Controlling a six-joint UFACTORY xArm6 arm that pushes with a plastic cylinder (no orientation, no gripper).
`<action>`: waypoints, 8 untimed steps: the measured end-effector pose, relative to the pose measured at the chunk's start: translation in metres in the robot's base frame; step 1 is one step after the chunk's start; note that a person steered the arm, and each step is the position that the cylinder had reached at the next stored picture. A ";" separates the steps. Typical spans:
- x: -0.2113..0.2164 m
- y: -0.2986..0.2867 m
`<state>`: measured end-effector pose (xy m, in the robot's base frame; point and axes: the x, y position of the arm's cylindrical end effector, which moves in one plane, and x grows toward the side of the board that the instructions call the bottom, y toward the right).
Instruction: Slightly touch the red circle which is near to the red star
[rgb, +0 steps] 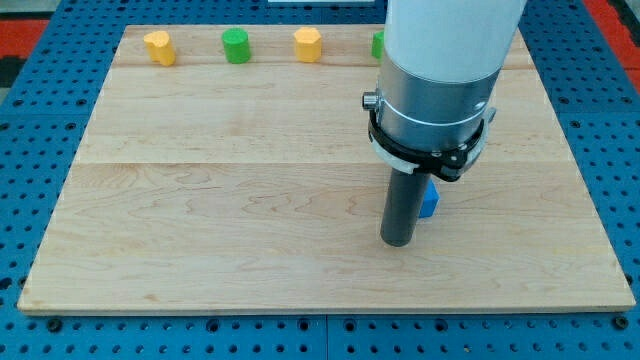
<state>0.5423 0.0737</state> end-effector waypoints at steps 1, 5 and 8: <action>0.000 0.000; 0.001 0.000; -0.058 0.095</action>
<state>0.4844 0.1689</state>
